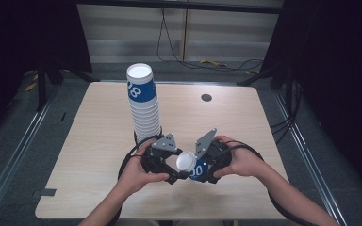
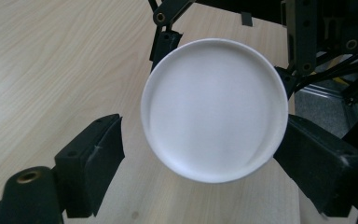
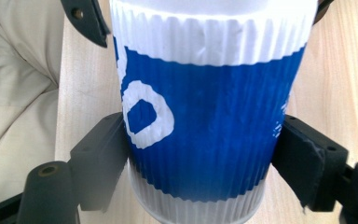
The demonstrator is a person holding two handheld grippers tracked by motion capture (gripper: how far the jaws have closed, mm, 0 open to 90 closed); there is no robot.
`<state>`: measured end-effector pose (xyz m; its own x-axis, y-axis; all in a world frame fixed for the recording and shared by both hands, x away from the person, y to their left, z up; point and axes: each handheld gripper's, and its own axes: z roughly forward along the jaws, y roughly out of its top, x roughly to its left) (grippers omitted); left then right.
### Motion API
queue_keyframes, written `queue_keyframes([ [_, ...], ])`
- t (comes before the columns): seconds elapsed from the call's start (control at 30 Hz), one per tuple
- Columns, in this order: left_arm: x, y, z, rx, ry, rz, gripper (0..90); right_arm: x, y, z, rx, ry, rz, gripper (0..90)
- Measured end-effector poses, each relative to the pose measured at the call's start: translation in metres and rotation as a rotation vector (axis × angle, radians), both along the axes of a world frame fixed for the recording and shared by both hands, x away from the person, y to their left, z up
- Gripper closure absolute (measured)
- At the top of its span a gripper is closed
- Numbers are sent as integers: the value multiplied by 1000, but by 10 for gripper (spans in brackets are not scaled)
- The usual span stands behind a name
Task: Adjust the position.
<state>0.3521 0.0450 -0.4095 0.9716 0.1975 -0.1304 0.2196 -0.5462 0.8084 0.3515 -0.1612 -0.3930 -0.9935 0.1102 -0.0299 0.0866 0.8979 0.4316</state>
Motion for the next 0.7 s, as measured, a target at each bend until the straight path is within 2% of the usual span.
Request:
queue_keyframes([
  [0.07, 0, -1, 0, -2, 1, -2, 164, 1, 0, -1, 10, -3, 11, 216],
  [0.13, 1, 0, -1, -2, 3, -2, 169, 0, -1, -1, 7, 9, -4, 216],
  [0.3, 1, -1, -1, -6, 1, -3, 173, 1, -2, 1, 20, 0, 10, 216],
  [0.7, 0, -2, -2, -24, 7, -10, 176, 1, 0, 1, 21, -3, 20, 216],
])
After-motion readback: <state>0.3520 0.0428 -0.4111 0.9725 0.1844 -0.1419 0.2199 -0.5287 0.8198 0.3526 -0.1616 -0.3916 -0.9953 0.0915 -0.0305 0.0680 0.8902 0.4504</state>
